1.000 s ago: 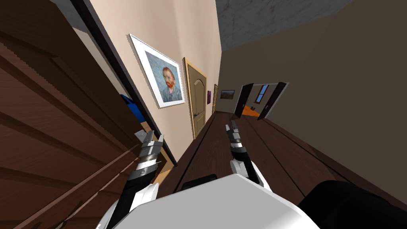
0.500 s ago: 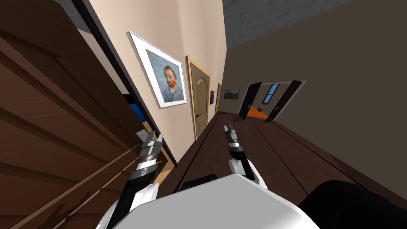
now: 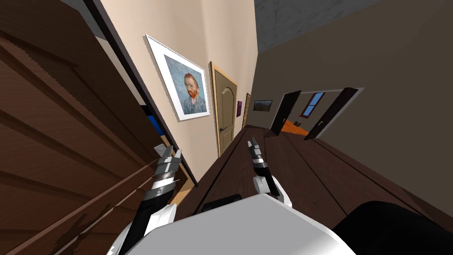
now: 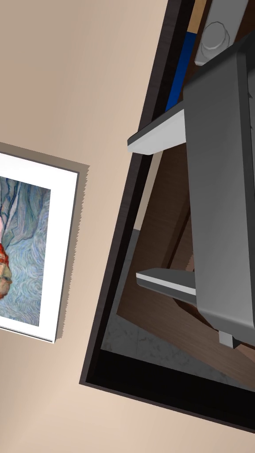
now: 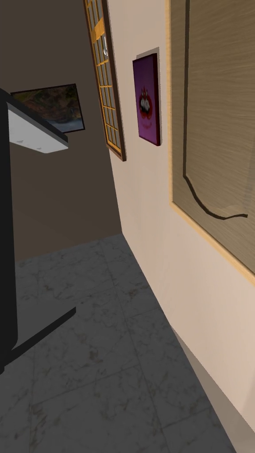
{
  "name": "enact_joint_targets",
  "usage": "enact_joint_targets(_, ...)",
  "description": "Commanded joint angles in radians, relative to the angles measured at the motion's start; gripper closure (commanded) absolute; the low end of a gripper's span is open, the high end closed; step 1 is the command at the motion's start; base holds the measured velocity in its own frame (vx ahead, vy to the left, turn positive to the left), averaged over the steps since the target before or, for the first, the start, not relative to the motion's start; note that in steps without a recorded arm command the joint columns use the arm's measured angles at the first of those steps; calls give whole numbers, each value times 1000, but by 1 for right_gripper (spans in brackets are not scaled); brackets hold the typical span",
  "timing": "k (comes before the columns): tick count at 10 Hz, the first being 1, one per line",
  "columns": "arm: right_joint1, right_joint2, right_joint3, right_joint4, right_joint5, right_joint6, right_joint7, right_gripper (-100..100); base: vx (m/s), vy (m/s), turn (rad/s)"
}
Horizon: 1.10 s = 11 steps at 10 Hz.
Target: Pull the door open
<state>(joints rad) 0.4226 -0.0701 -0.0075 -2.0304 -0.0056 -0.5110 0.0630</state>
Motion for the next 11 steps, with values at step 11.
enact_joint_targets(11,-121,-45,0,259,-22,-36,-29,-100,83,-76,137)
